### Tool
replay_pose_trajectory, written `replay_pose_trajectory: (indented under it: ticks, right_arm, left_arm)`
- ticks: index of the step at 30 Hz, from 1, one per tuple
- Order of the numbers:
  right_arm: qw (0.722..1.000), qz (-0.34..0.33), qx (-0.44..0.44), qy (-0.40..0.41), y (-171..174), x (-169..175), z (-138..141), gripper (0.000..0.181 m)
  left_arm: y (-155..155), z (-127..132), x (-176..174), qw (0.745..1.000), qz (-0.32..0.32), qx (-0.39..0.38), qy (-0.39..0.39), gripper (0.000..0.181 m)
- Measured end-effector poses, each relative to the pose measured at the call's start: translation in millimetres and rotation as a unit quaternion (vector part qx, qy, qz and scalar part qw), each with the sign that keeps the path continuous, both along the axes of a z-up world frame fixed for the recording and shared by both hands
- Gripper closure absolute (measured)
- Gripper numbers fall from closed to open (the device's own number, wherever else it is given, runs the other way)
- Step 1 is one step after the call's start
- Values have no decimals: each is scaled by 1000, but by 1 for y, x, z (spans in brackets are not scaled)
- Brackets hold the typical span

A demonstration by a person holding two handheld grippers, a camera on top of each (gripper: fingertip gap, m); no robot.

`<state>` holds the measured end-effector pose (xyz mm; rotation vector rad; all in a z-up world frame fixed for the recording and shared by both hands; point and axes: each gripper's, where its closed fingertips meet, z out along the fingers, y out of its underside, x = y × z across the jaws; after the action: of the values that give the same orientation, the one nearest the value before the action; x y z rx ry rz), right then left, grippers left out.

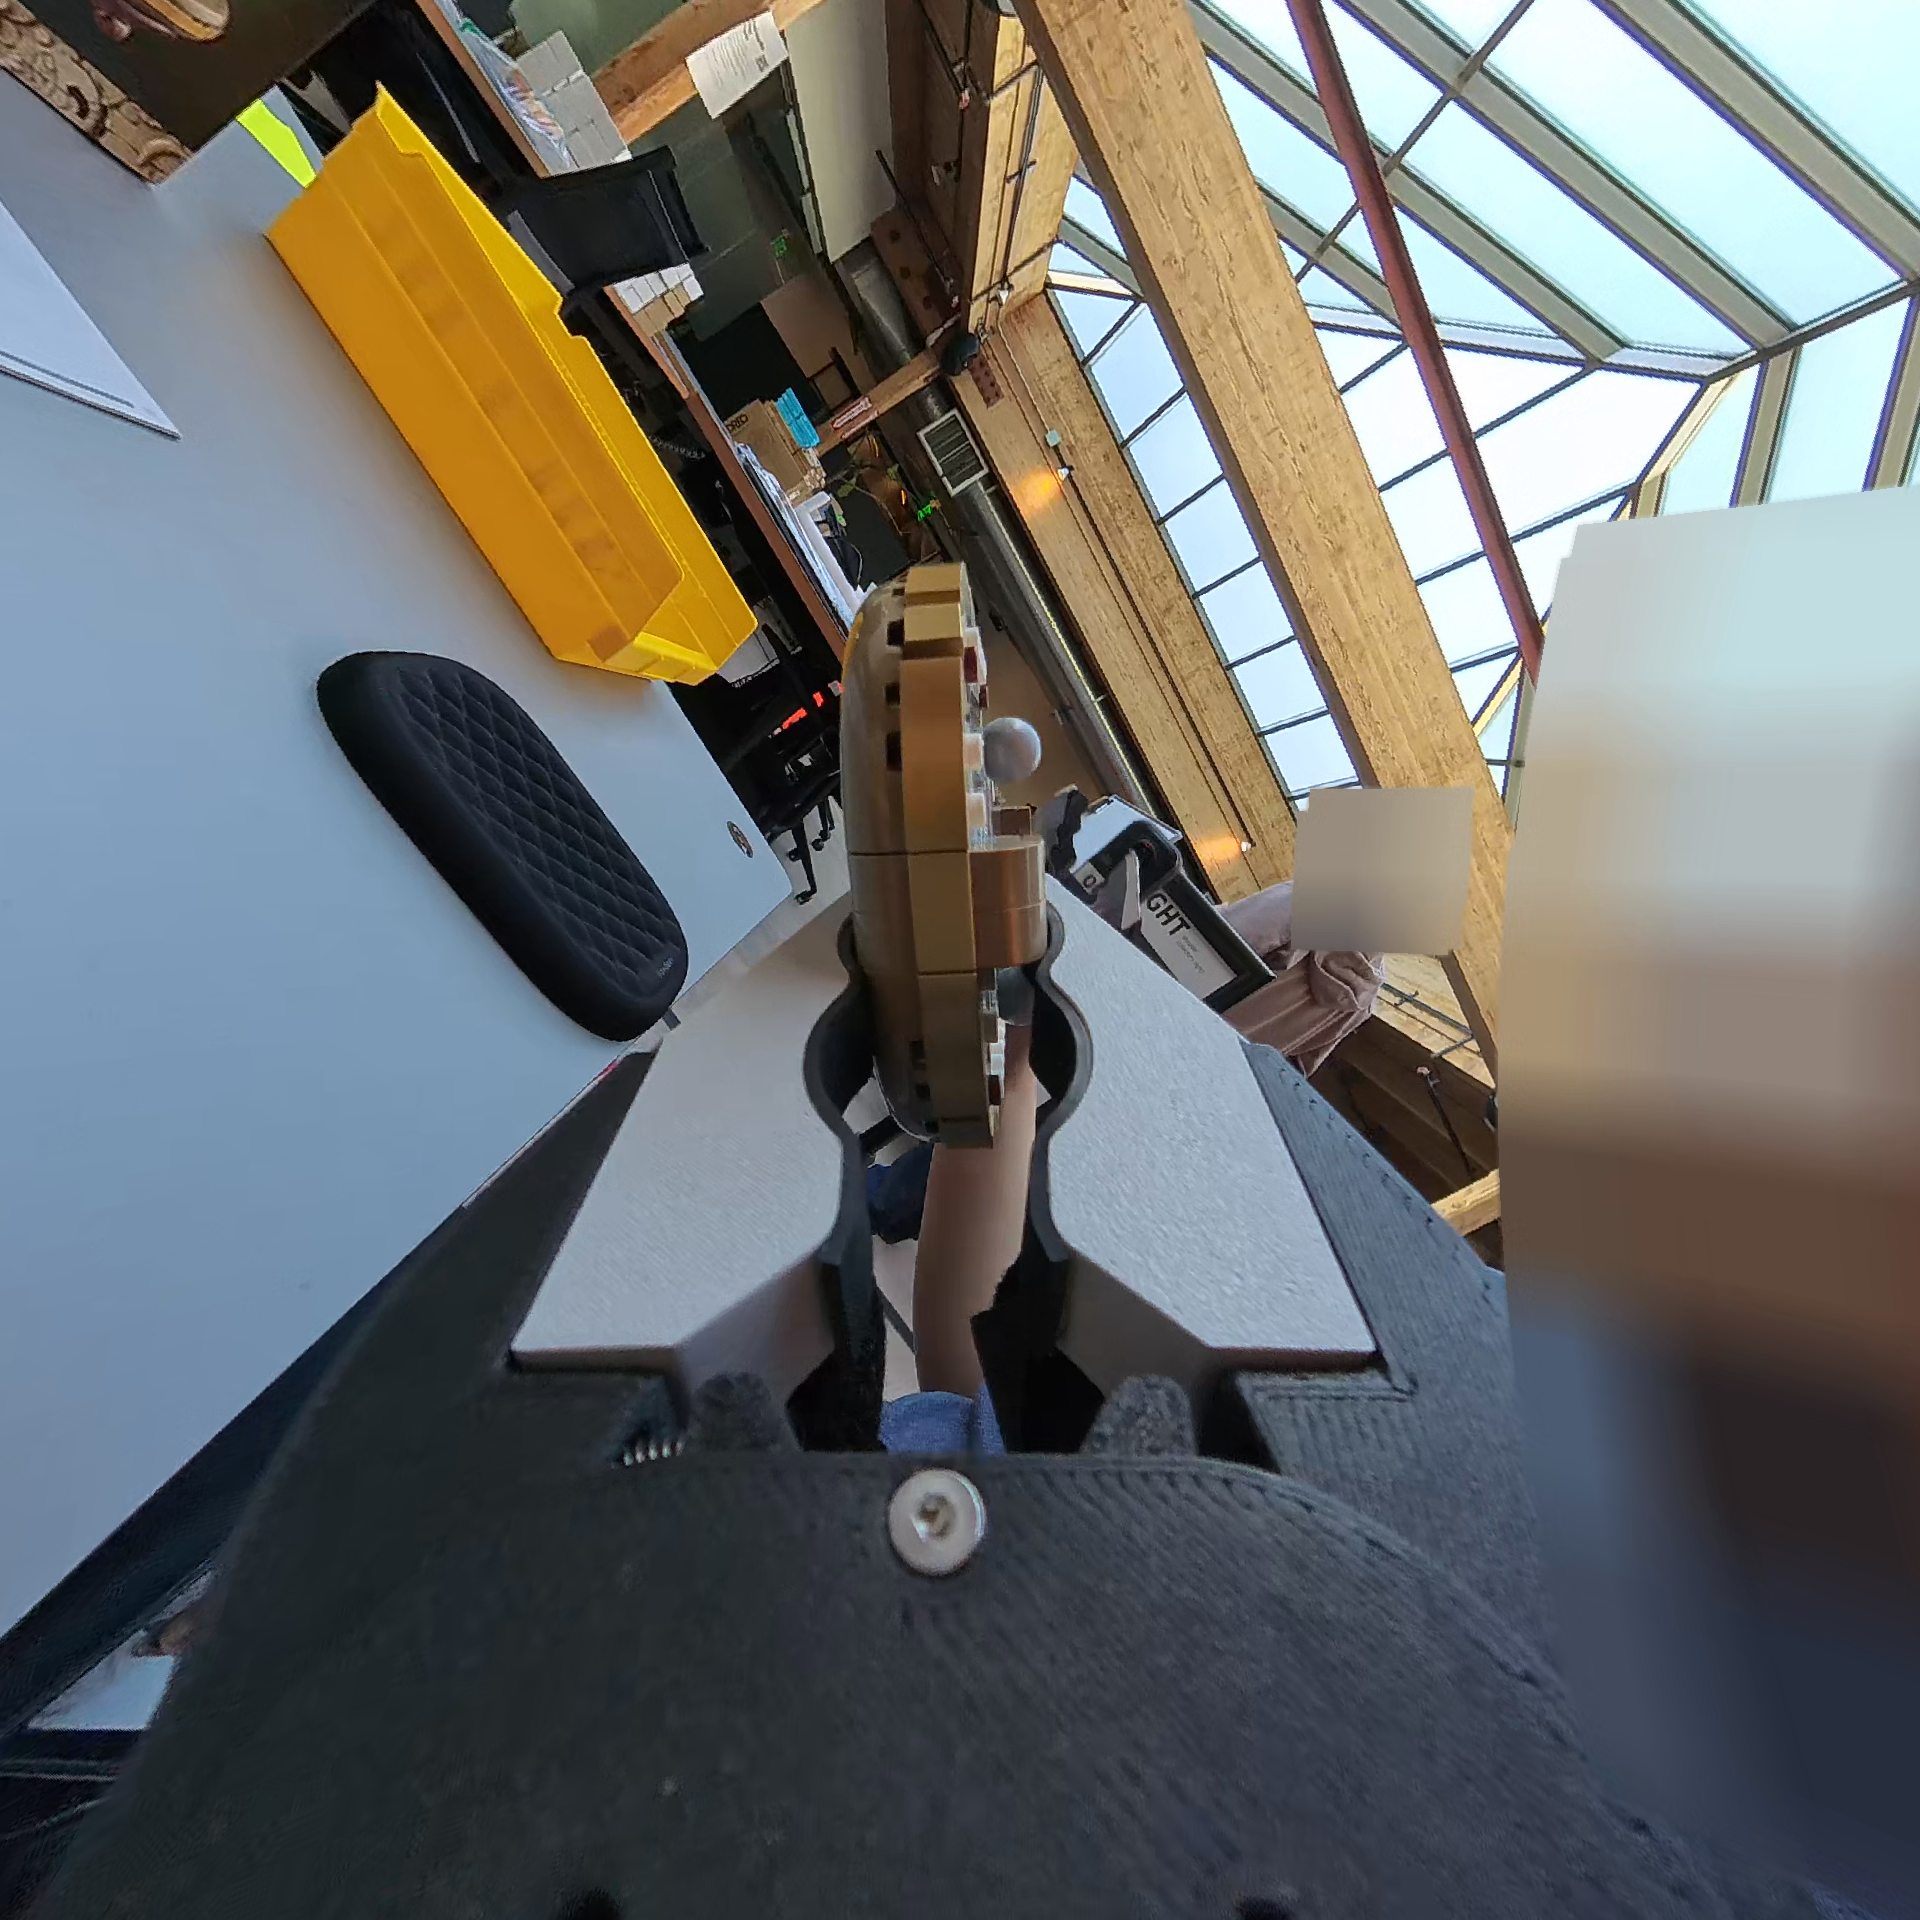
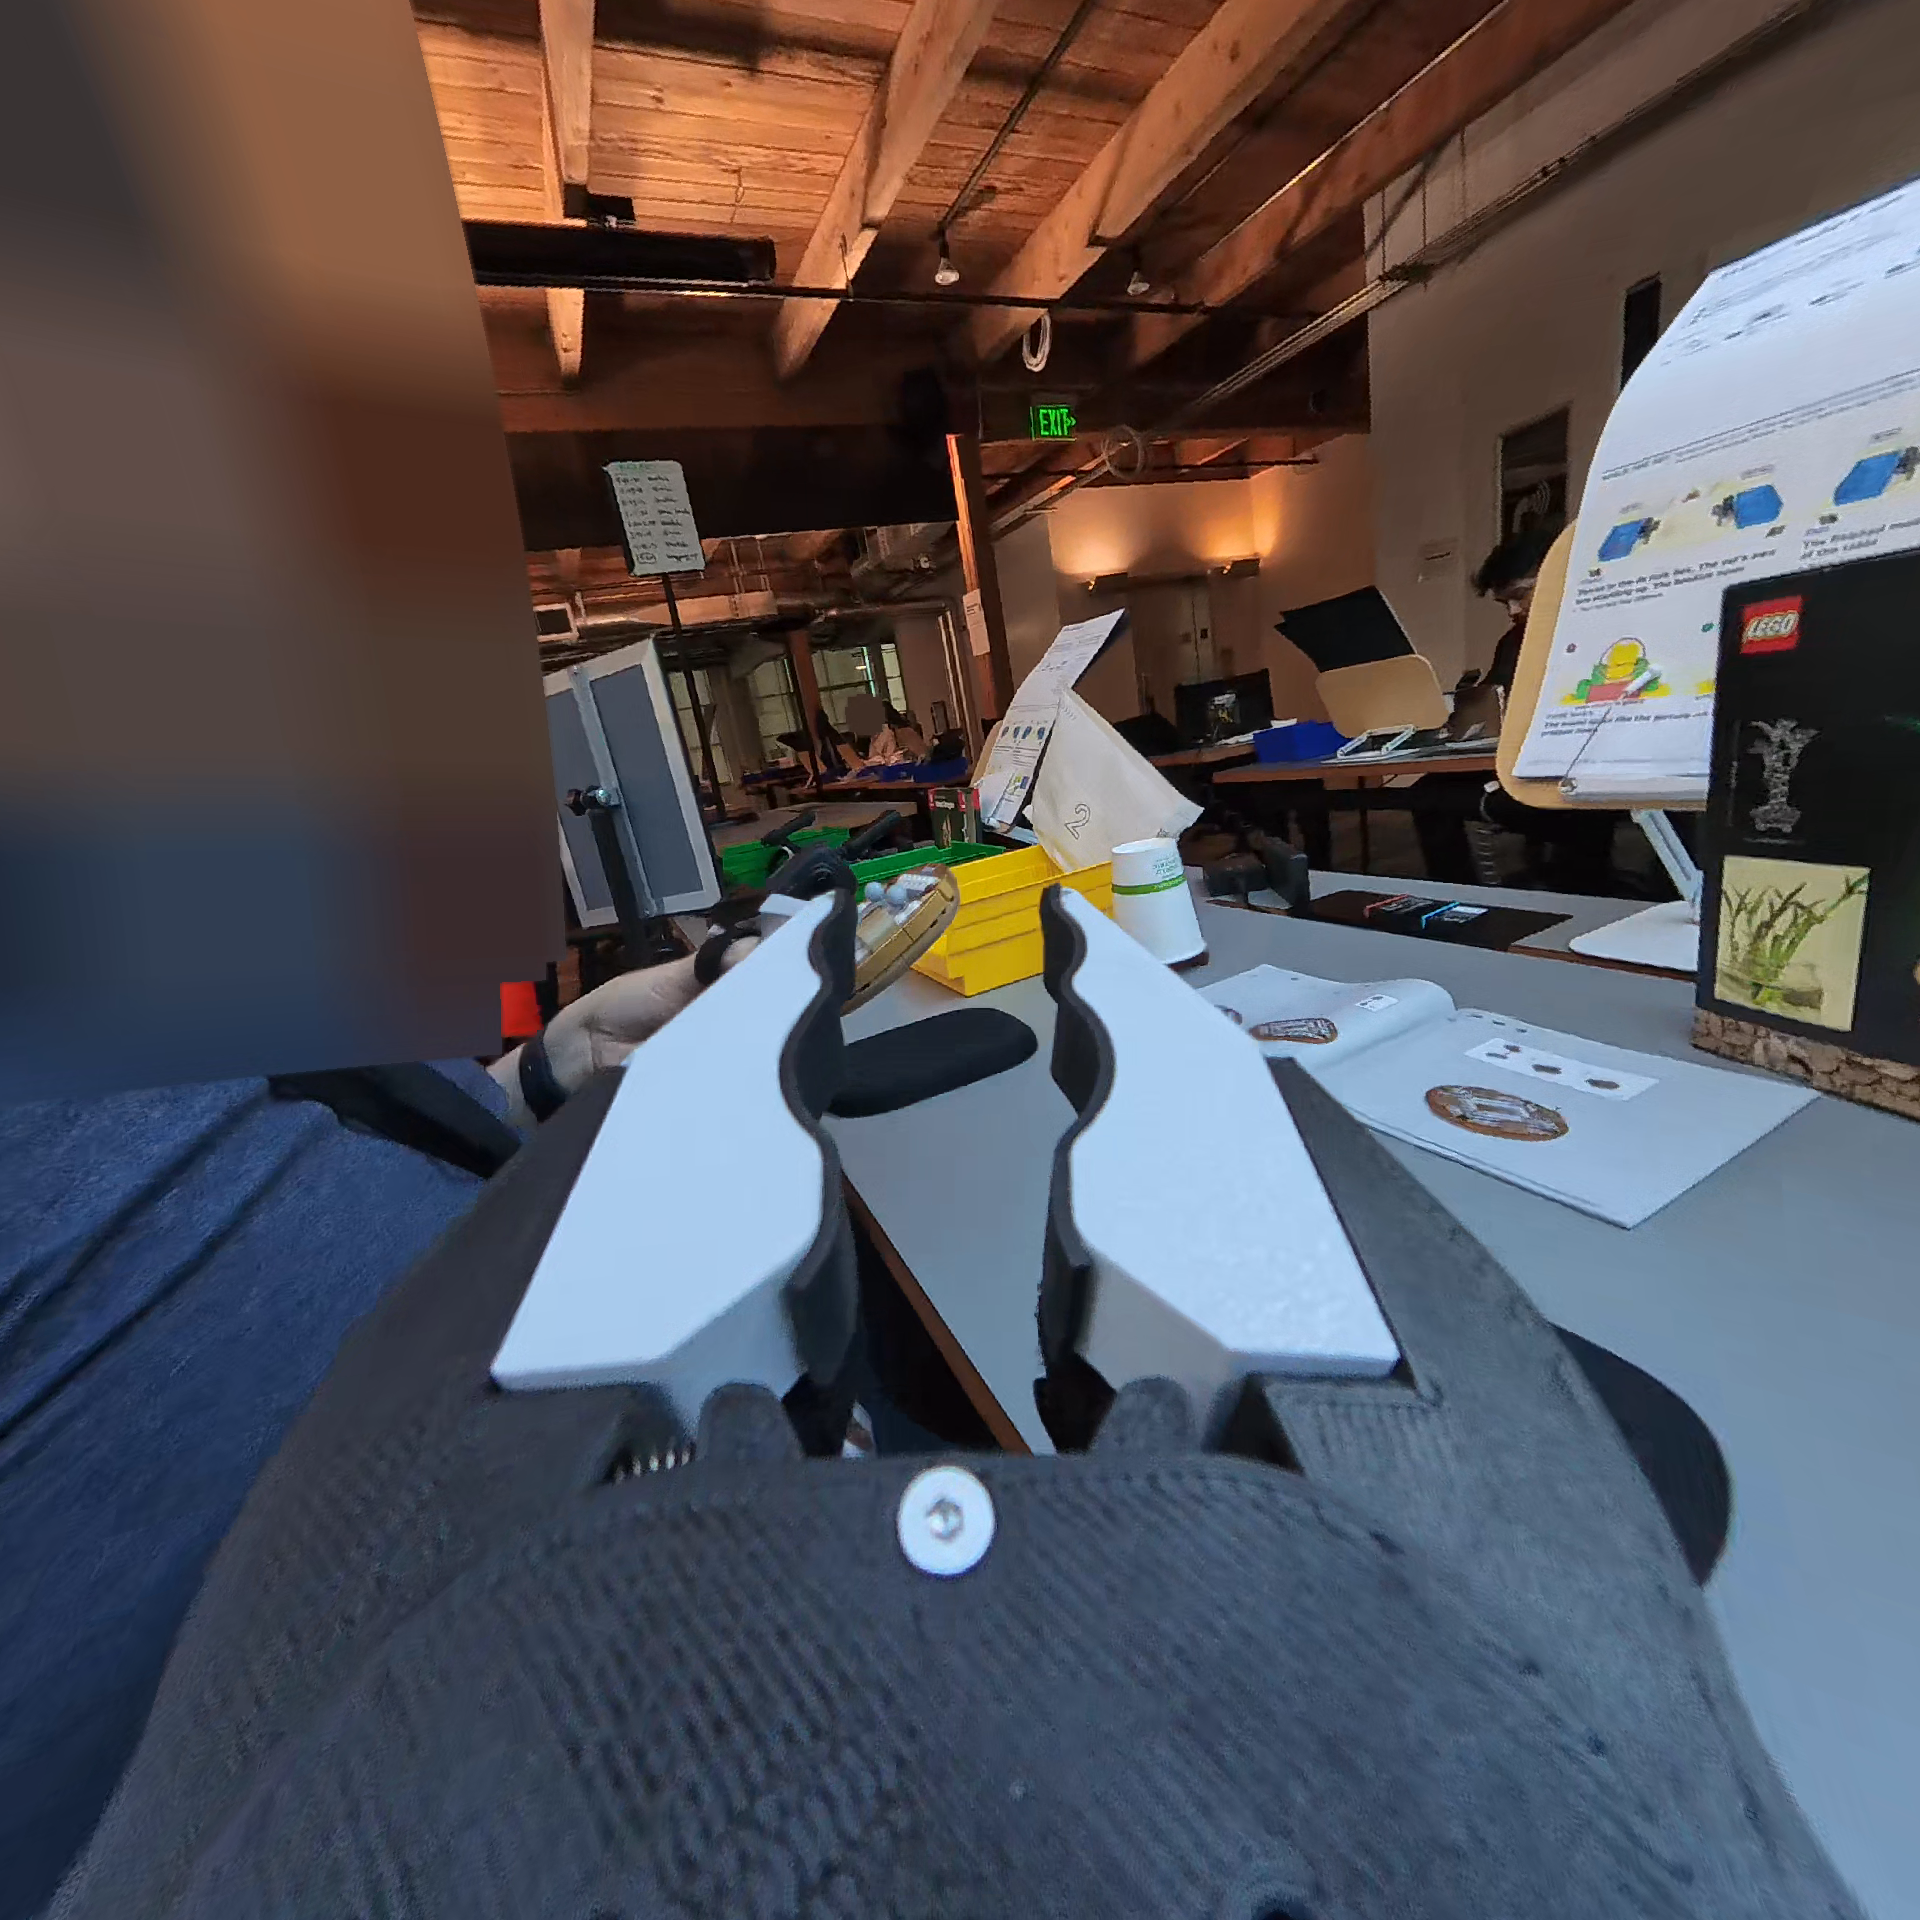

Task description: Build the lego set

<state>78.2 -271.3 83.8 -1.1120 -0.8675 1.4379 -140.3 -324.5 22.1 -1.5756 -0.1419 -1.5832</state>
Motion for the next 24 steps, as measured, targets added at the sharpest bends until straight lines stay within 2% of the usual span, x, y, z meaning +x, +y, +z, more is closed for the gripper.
replay_pose_trajectory:
  ticks: [2,5,8,11,13,16,24]
  right_arm:
    - [999,20,-47,3,4,-26,-1,149]
    - [991,65,-110,-45,-3,-83,-19,147]
    - [971,143,-162,-98,-30,-142,-36,140]
    - [945,224,-209,-119,-55,-178,-41,136]
    - [928,259,-241,-113,-61,-190,-39,137]
    - [915,289,-260,-108,-67,-196,-38,149]
    - [912,294,-259,-124,-71,-202,-43,154]
  left_arm:
    - [0,3,2,1000,-3,10,3,157]
    - [-4,10,7,999,-5,39,21,158]
    - [-9,15,9,996,-4,73,50,157]
    - [-14,18,9,994,-2,90,68,157]
    - [-17,17,8,992,3,99,83,158]
    - [-21,19,5,989,10,114,97,158]
    - [-24,20,0,981,34,135,135,158]
